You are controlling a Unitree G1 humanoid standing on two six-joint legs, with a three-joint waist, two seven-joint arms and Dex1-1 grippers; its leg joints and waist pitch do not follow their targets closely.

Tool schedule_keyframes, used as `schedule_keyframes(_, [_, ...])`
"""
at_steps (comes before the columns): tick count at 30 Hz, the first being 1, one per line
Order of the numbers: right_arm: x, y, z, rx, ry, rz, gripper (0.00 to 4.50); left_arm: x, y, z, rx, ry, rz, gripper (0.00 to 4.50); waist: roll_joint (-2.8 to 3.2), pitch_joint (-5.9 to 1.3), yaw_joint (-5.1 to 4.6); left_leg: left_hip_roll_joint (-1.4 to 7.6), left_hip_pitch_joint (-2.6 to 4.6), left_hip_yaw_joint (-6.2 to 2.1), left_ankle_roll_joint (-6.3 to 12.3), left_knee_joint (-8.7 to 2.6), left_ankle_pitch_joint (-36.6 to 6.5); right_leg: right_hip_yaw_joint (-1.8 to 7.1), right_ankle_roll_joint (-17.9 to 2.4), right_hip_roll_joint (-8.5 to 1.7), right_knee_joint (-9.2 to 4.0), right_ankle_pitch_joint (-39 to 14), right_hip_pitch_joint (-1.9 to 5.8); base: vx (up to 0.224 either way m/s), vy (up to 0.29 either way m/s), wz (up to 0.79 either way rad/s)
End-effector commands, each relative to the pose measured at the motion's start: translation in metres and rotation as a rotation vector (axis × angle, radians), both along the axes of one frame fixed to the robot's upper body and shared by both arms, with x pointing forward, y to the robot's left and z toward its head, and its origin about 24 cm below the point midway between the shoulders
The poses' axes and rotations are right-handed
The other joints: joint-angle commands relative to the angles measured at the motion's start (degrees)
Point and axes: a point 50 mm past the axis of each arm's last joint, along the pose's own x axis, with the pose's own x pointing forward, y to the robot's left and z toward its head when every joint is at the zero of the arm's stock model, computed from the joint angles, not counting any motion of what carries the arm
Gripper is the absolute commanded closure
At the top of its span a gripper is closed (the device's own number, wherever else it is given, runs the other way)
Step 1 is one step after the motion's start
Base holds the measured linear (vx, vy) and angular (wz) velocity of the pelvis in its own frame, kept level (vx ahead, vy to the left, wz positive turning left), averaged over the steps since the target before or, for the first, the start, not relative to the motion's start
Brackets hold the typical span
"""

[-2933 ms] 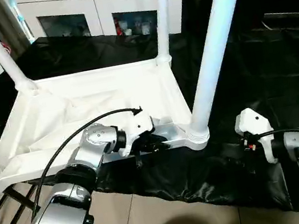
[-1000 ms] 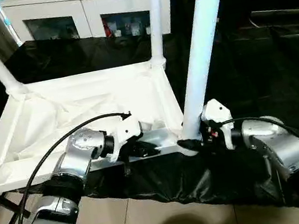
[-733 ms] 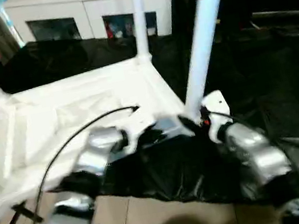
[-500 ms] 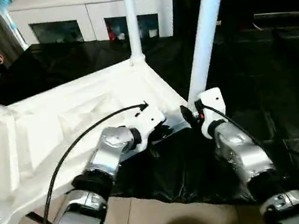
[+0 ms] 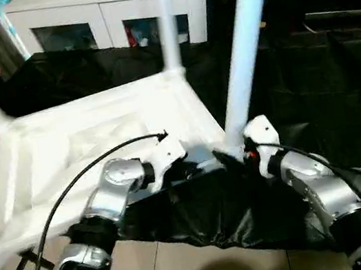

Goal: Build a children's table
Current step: Rotate leg to tighten

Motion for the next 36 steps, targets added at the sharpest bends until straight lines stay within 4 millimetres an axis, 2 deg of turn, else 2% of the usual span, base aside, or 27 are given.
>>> schedule_keyframes(1, [-0.011, 0.006, 0.002, 0.016, 0.038, 0.185, 0.6, -0.007, -0.001, 0.005, -0.076, 0.032, -0.085, 4.5, -1.22, -3.11, 0.17, 0.58, -0.93, 0.53, 5.0, -3.7, -8.7, 2.09, -10.2, -2.62, -3.97, -11.5, 3.81, 0.0, 0.0, 0.0])
schedule_keyframes(5, [-0.021, 0.001, 0.003, 0.005, 0.088, 0.337, 0.6, -0.012, 0.011, 0.006, -0.053, 0.072, -0.142, 4.5, -1.0, -3.18, 0.27, 0.79, -0.81, 0.67, 5.52, -3.49, -8.6, 2.07, -11.4, -2.47, -3.7, -9.7, 3.57, 0.0, 0.0, 0.0])
schedule_keyframes(8, [-0.024, -0.001, 0.003, -0.004, 0.113, 0.397, 0.6, -0.014, 0.015, 0.007, -0.048, 0.085, -0.169, 4.5, -1.15, -3.25, 0.32, 0.78, -0.85, 0.67, 5.64, -3.43, -7.4, 2.0, -12.3, -2.47, -3.5, -8.2, 3.63, 0.0, 0.0, 0.0])
schedule_keyframes(9, [-0.026, -0.001, 0.004, -0.013, 0.127, 0.451, 0.89, -0.015, 0.017, 0.008, -0.039, 0.098, -0.195, 4.5, -1.19, -3.21, 0.35, 0.73, -0.87, 0.7, 5.59, -3.38, -7.4, 1.99, -12.3, -2.47, -3.54, -8.5, 3.64, 0.0, 0.0, 0.0])
schedule_keyframes(12, [-0.028, 0.0, 0.007, -0.001, 0.134, 0.504, 1.0, -0.016, 0.02, 0.01, -0.027, 0.111, -0.229, 4.5, -1.18, -3.23, 0.54, 0.81, -0.7, 0.71, 5.54, -3.43, -7.9, 2.01, -12.3, -2.52, -3.57, -9.5, 3.6, 0.0, 0.0, 0.0])
schedule_keyframes(14, [-0.028, 0.0, 0.009, 0.015, 0.142, 0.529, 1.3, -0.017, 0.022, 0.012, -0.018, 0.123, -0.25, 4.5, -1.26, -3.25, 0.65, 0.8, -0.69, 0.76, 5.54, -3.35, -7.7, 2.04, -12.5, -2.49, -3.48, -9.1, 3.57, 0.0, 0.0, 0.0])
schedule_keyframes(15, [-0.029, 0.001, 0.01, 0.019, 0.147, 0.543, 1.3, -0.016, 0.024, 0.012, -0.01, 0.129, -0.259, 4.5, -1.19, -3.15, 0.72, 0.87, -0.71, 0.76, 5.54, -3.42, -7.8, 2.04, -12.6, -2.52, -3.53, -9.2, 3.45, 0.0, 0.0, 0.0])
schedule_keyframes(16, [-0.029, 0.001, 0.009, 0.019, 0.148, 0.548, 1.41, -0.016, 0.024, 0.012, -0.007, 0.13, -0.261, 4.5, -1.4, -3.2, 0.83, 0.87, -0.64, 0.78, 5.43, -3.39, -7.7, 2.03, -12.5, -2.54, -3.51, -9.6, 3.48, 0.0, 0.0, 0.0])
schedule_keyframes(19, [-0.031, 0.003, 0.008, 0.024, 0.154, 0.56, 1.59, -0.015, 0.026, 0.012, -0.005, 0.129, -0.254, 4.5, -1.3, -3.2, 1.11, 0.89, -0.6, 0.76, 4.88, -3.44, -7.6, 2.08, -12.2, -2.59, -3.54, -10.1, 3.48, 0.0, 0.0, 0.0])
schedule_keyframes(23, [-0.035, 0.005, 0.006, 0.037, 0.161, 0.57, 1.77, -0.012, 0.024, 0.012, -0.027, 0.125, -0.222, 4.5, -1.22, -3.28, 1.24, 0.82, -0.61, 0.79, 4.73, -3.32, -6.9, 2.09, -12.4, -2.47, -3.36, -8.2, 3.53, 0.0, 0.0, 0.0])
schedule_keyframes(25, [-0.035, 0.005, 0.006, 0.056, 0.161, 0.547, 1.79, -0.011, 0.021, 0.012, -0.046, 0.115, -0.199, 4.5, -1.32, -3.27, 1.39, 0.81, -0.66, 0.79, 4.79, -3.28, -6.8, 2.1, -12.4, -2.52, -3.36, -7.9, 3.59, 0.0, 0.0, 0.0])
schedule_keyframes(26, [-0.035, 0.005, 0.005, 0.063, 0.159, 0.536, 1.8, -0.01, 0.02, 0.012, -0.054, 0.111, -0.19, 4.5, -0.92, -3.3, 1.56, 0.79, -0.59, 0.73, 4.68, -3.26, -7.0, 2.09, -12.4, -2.56, -3.38, -8.2, 3.53, 0.0, 0.0, 0.0])
schedule_keyframes(27, [-0.035, 0.006, 0.004, 0.075, 0.155, 0.514, 1.8, -0.009, 0.018, 0.012, -0.062, 0.097, -0.167, 4.5, -1.18, -3.26, 1.52, 0.76, -0.64, 0.76, 4.64, -3.31, -7.3, 2.06, -12.2, -2.5, -3.46, -8.5, 3.59, 0.0, 0.0, 0.0])
schedule_keyframes(28, [-0.034, 0.007, 0.003, 0.082, 0.144, 0.478, 1.8, -0.007, 0.016, 0.012, -0.073, 0.079, -0.138, 4.5, -0.81, -3.26, 1.64, 0.81, -0.57, 0.73, 4.36, -3.34, -7.6, 2.13, -12.1, -2.58, -3.58, -9.2, 3.43, 0.0, 0.0, 0.0])
schedule_keyframes(32, [-0.021, 0.014, -0.004, 0.13, 0.092, 0.234, 1.81, 0.003, 0.002, 0.01, -0.086, 0.026, -0.006, 4.5, -1.05, -3.12, 1.31, 0.55, -0.63, 0.61, 2.59, -3.67, -9.0, 2.09, -10.5, -2.62, -4.06, -13.1, 3.57, 0.0, 0.0, 0.0])
schedule_keyframes(33, [-0.021, 0.014, -0.004, 0.133, 0.091, 0.221, 1.81, 0.004, 0.002, 0.009, -0.084, 0.022, 0.0, 4.5, -1.11, -3.15, 1.13, 0.48, -0.59, 0.52, 2.04, -3.78, -9.2, 2.04, -9.9, -2.73, -4.23, -14.5, 3.56, 0.0, 0.0, 0.0])
schedule_keyframes(36, [-0.01, 0.027, -0.014, 0.181, 0.084, -0.01, 1.81, 0.011, -0.016, 0.005, -0.053, -0.023, 0.116, 4.5, -1.32, -3.19, 0.77, 0.37, -0.64, 0.51, 2.0, -3.79, -8.5, 2.09, -8.9, -2.74, -4.34, -15.1, 3.5, 0.0, 0.0, 0.0])
